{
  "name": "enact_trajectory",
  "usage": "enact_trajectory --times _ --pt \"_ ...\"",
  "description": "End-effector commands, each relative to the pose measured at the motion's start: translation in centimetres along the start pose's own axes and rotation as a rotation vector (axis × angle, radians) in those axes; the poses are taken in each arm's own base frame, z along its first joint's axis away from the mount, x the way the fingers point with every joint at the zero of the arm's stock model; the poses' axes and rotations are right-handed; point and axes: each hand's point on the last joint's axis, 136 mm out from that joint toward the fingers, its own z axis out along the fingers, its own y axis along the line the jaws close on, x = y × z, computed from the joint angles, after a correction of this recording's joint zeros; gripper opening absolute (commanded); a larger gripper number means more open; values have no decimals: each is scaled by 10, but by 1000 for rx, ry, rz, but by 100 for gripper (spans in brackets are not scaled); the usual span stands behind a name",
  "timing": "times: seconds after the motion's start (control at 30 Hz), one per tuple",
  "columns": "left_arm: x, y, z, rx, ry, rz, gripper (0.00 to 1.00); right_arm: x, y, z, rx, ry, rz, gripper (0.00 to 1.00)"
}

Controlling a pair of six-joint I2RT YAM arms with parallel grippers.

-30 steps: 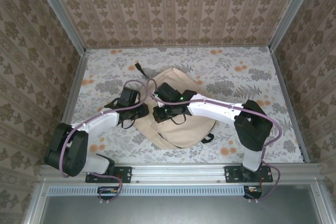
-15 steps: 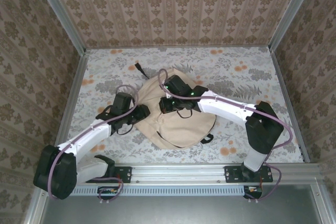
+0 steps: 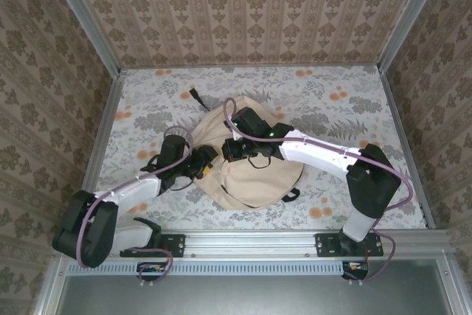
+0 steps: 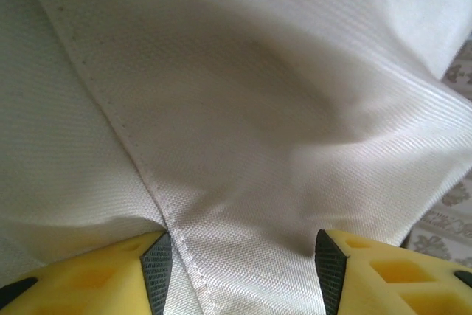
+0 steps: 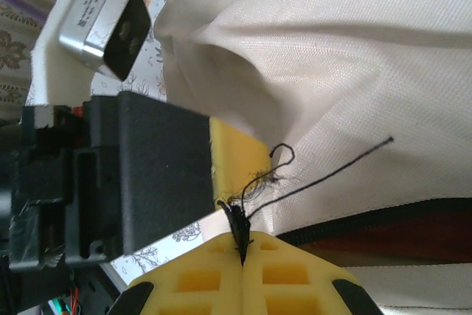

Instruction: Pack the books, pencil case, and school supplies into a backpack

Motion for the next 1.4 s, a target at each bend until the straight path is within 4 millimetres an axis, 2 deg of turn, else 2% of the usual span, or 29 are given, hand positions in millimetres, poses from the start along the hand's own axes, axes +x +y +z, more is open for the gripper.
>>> enact_trajectory --times 0.0,0.1,0.37,0.57,0.9,1.0,1.13,1.27,1.37 --pt "2 -7 4 49 19 -69 52 -15 26 -14 -113 -52 -8 0" --pt "-3 -9 5 49 2 -67 40 -9 29 -12 -141 -31 -4 0" --pt "-9 -18 15 65 8 -38 23 10 26 -6 -148 30 7 0" --pt "-20 -13 12 50 -17 -37 1 5 14 -11 -59 13 -14 0" --pt "-8 26 -3 -96 -13 14 0 -48 -40 -44 357 -158 -114 0" --pt "-7 35 -8 -130 -16 23 0 -55 -59 -49 449 -172 -97 0" --pt "-10 38 -13 -141 -27 31 0 -61 -78 -55 519 -193 -52 0" --pt "-13 34 -15 -135 -30 51 0 -54 -74 -45 467 -158 -52 0" --pt "-14 36 -16 -144 -31 55 0 -53 -84 -48 521 -158 -50 0"
